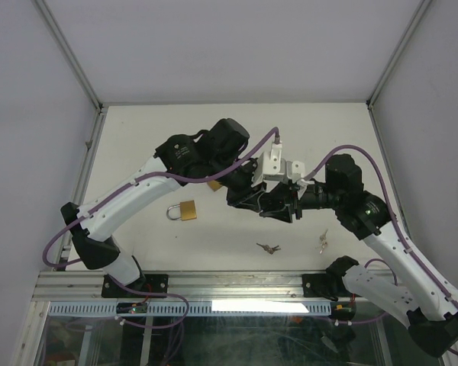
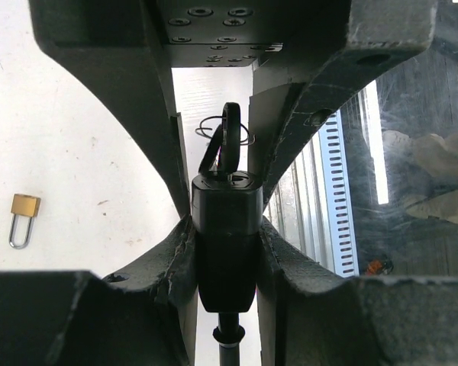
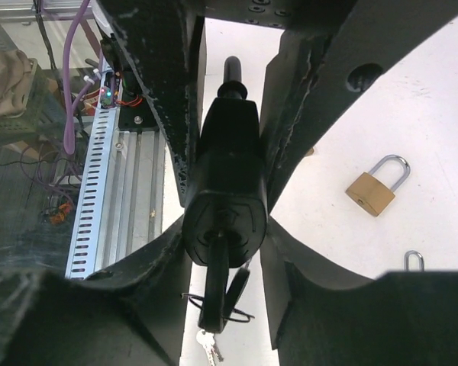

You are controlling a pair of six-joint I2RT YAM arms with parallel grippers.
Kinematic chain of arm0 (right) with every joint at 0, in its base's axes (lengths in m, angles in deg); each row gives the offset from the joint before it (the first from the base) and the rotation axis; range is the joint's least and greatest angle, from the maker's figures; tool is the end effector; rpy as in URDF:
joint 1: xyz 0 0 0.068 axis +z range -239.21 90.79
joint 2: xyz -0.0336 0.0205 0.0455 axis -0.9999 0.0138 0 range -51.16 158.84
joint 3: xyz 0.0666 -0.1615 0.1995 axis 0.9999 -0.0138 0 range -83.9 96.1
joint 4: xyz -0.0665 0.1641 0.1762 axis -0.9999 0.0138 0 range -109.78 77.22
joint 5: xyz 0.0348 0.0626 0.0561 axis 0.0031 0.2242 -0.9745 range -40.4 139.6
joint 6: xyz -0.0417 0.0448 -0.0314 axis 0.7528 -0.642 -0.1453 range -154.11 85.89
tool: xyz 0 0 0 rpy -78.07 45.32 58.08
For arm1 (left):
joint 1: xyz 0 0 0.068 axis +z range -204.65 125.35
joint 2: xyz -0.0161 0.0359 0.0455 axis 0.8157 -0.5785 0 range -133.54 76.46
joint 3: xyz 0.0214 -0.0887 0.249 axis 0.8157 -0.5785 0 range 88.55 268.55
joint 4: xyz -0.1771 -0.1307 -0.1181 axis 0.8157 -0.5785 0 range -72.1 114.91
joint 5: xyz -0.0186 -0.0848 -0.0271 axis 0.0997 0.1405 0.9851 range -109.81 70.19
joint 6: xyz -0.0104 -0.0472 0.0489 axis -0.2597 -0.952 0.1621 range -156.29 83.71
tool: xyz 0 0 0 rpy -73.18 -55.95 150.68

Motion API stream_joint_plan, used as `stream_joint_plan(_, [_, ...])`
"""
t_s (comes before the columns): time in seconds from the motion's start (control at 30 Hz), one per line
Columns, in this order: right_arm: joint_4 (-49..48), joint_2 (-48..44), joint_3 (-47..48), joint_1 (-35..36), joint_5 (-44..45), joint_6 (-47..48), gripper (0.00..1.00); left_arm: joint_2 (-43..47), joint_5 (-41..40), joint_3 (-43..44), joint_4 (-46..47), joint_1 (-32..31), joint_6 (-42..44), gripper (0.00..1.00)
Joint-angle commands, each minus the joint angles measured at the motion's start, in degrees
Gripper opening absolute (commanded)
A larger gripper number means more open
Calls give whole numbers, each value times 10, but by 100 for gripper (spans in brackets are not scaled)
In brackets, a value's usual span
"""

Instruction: Unlock with the key

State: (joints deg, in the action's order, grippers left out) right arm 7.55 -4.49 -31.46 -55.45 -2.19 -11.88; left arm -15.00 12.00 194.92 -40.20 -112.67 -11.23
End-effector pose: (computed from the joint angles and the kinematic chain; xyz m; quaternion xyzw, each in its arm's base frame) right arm 0.1176 0.1310 0.3430 -0.5660 0.5415 0.4101 0.4671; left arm 0.1412 -0.2812 0.3941 0.6694 0.6150 -0.3399 0.2409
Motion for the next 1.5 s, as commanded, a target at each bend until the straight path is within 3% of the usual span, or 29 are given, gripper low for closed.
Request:
stream_joint_plan(0.0, [-36, 4, 22, 6, -5, 1, 40, 1, 18, 30, 32, -3, 2, 0])
stream_joint_plan(0.13, [-87, 8, 13, 6, -4, -59, 29, -1, 14, 30, 32, -6, 3, 0])
stream_joint_plan(0.2, [-96, 10, 10, 6, -7, -71, 17, -1, 10, 31, 31, -7, 2, 0])
stream_joint_plan(0.27, [-100, 11, 8, 5, -4, -78, 0, 0, 6, 28, 32, -7, 2, 0])
stream_joint_plan(0.53, [-126, -13, -18, 5, 17, -98, 0, -2, -54, 24, 37, -7, -5, 2])
stream_joint_plan(0.6, [-145, -21, -33, 6, 14, -108, 0, 2, -60, 19, 43, -7, -1, 18])
stream_joint_plan(0.8, [-167, -32, -53, 5, 14, -126, 0, 37, -47, -25, 87, -7, 9, 34])
stream_joint_plan(0.97, [-160, -37, -54, 5, 15, -121, 0, 59, -44, -40, 110, -7, 19, 58])
stream_joint_plan(1.0, [-158, -37, -54, 5, 15, -120, 0, 61, -42, -42, 110, -7, 22, 59])
stream_joint_plan(1.07, [-158, -38, -56, 5, 15, -121, 0, 65, -34, -51, 111, -7, 17, 45])
stream_joint_plan(1.13, [-161, -40, -60, 6, 21, -123, 0, 68, -25, -66, 112, -6, 13, 13])
stream_joint_plan(1.17, [-161, -42, -64, 5, 27, -123, 0, 72, -30, -75, 117, -6, 12, 7])
stream_joint_plan(1.3, [-136, -42, -73, 5, 45, -106, 0, 84, -45, -96, 135, -1, 18, 26])
stream_joint_plan(1.47, [-139, -48, -83, 5, 62, -105, 0, 92, -50, -99, 159, 1, 27, 72])
